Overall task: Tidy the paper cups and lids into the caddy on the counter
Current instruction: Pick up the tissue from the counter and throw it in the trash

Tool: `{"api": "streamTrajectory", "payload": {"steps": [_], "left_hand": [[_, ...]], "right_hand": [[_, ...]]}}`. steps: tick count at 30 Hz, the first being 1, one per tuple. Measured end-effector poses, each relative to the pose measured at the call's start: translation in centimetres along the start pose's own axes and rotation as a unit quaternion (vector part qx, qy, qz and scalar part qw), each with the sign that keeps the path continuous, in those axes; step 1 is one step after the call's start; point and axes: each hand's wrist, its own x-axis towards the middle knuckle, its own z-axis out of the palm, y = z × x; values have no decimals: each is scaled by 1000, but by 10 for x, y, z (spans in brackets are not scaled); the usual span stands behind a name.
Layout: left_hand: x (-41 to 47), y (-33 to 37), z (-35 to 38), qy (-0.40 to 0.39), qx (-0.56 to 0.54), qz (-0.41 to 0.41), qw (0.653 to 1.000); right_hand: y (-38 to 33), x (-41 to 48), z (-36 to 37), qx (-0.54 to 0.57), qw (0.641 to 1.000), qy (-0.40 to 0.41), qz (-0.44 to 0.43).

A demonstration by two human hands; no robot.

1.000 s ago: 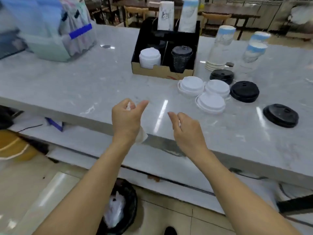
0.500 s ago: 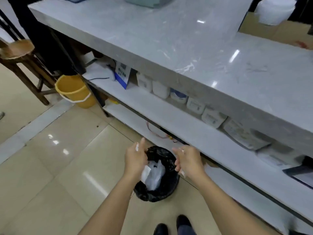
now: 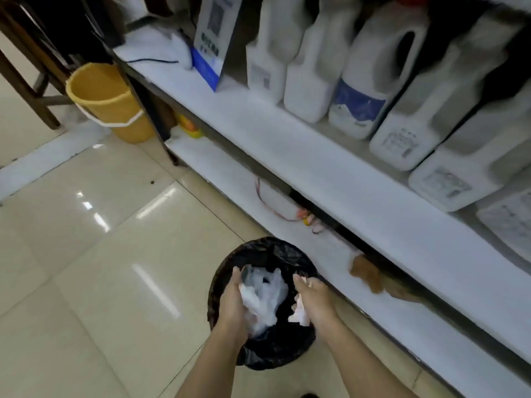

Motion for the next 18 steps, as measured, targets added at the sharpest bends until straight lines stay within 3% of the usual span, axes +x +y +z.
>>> {"api": "streamTrajectory", "payload": {"steps": [4, 6, 9, 11, 14, 18], "left_hand": [[26, -14, -5, -50, -19, 10, 999], [38, -20, -13, -74, -16, 14, 997], [52, -39, -25, -36, 78, 93, 992], [32, -33, -27, 33, 198, 184, 962], [-8, -14, -26, 52, 302, 282, 909], [-70, 24, -25, 72, 369, 326, 868]], "right_hand": [[24, 38, 11, 11, 992, -94, 83], [30, 46, 15, 17, 991, -109, 80], [36, 45, 15, -24, 994, -108, 12], [35, 35, 9, -132, 985, -100, -54], [14, 4, -3, -321, 932, -62, -155], [-41, -56, -24, -405, 874, -6, -270]]}}
